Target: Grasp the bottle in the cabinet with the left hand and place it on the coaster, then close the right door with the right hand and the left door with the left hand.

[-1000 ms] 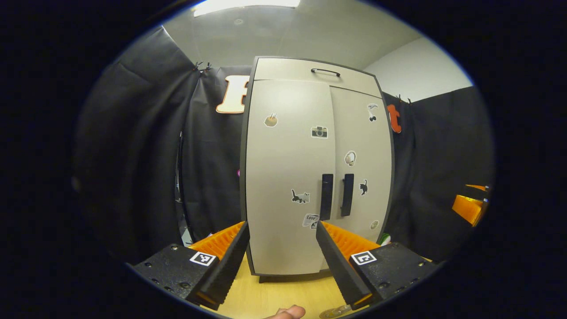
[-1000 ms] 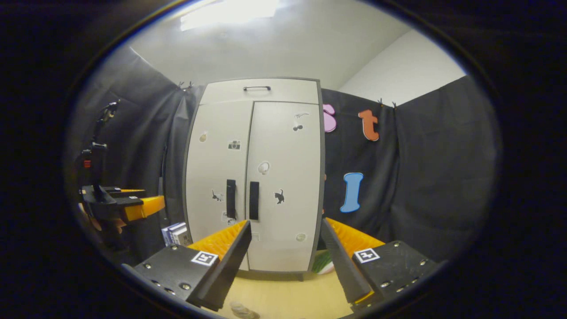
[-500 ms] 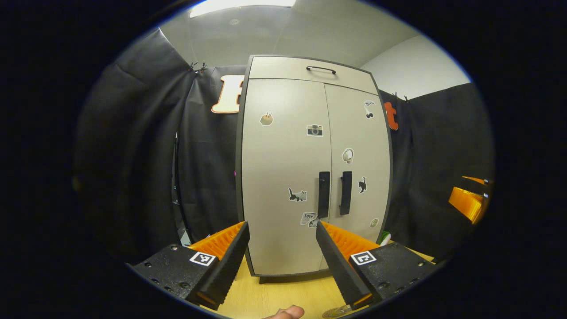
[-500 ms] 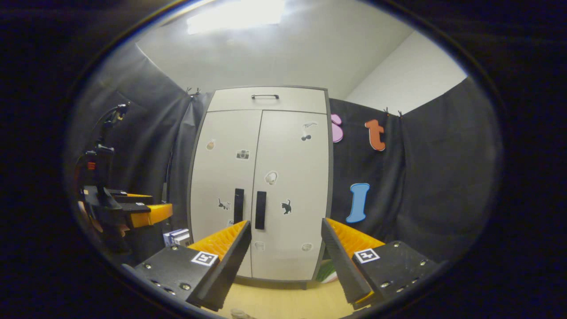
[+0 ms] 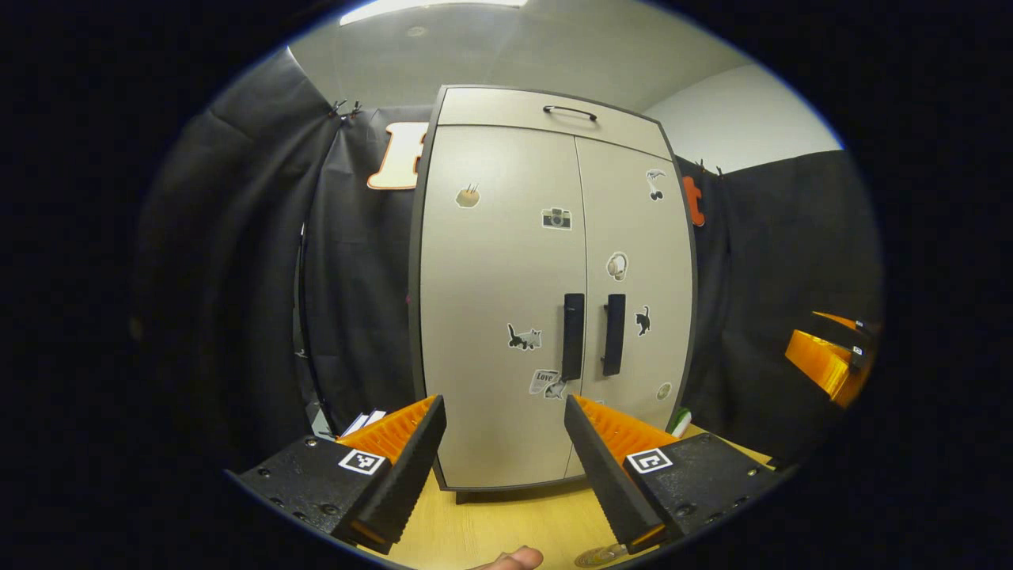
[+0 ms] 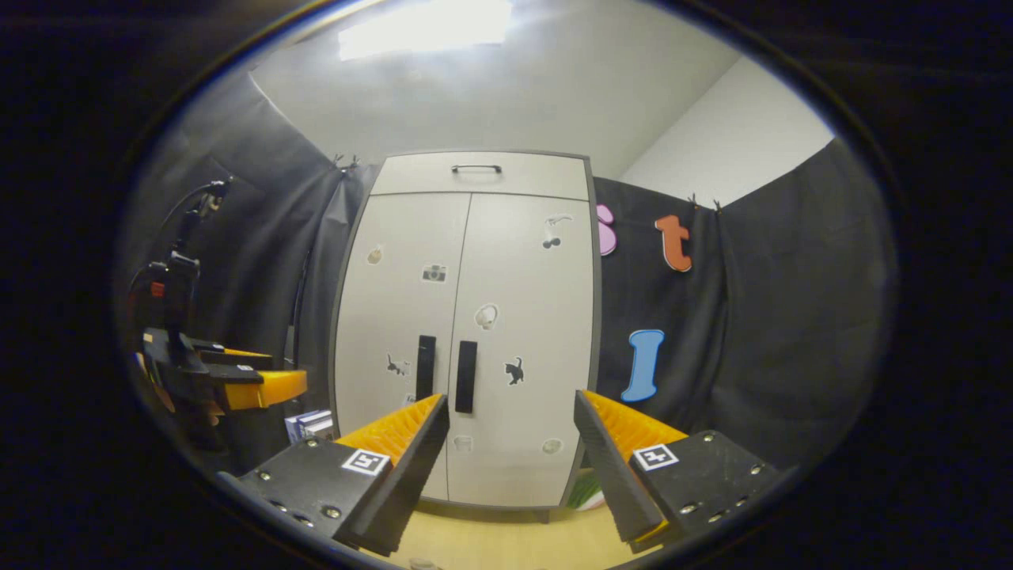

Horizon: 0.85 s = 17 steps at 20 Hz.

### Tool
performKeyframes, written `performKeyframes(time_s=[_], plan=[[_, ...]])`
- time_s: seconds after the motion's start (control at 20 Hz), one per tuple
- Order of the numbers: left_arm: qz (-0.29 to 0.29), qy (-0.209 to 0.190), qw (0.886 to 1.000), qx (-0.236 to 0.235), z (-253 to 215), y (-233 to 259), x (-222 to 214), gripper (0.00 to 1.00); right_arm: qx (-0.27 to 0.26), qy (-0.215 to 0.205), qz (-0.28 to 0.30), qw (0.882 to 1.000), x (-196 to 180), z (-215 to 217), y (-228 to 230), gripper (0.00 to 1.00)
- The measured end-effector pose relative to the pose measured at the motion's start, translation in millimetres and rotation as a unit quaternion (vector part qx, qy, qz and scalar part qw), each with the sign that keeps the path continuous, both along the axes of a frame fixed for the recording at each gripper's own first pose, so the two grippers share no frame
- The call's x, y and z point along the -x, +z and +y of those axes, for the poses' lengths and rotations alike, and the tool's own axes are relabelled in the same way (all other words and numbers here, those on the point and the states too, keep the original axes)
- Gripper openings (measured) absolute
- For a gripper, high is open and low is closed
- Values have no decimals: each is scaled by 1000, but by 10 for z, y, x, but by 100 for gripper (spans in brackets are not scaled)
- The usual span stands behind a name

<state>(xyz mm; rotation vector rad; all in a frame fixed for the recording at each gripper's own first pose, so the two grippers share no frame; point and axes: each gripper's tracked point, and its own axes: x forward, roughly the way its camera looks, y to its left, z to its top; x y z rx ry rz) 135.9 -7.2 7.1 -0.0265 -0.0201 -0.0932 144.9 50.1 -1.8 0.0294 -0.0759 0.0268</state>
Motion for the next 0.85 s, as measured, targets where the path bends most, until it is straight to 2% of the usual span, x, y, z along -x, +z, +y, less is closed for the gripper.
performKeyframes(time_s=[0.1,0.15,0.2,0.35,0.65,0.7,0.8,0.85], plan=[[-6,-7,1000,-9,-36,-1,-45,95,3,-4,1,1000,-115,28,-6,96],[-6,-10,1000,-16,-54,-8,-70,95,7,-8,-1,1000,-131,25,-7,100],[-10,-9,1000,-19,-59,-15,-78,95,10,-12,-1,1000,-133,20,-33,96],[-7,-29,999,-14,-219,-92,-117,95,15,-22,11,1000,-177,39,-124,96],[8,-68,998,-14,-497,-207,-212,95,34,-55,8,998,-131,-109,-83,96],[9,-78,997,-14,-571,-198,-217,95,34,-57,8,998,-107,-119,-77,100],[4,-96,995,-15,-728,-170,-231,95,21,-67,6,998,-48,-224,-38,93],[0,-108,994,-18,-823,-161,-221,95,20,-75,6,997,-2,-290,-39,96]])
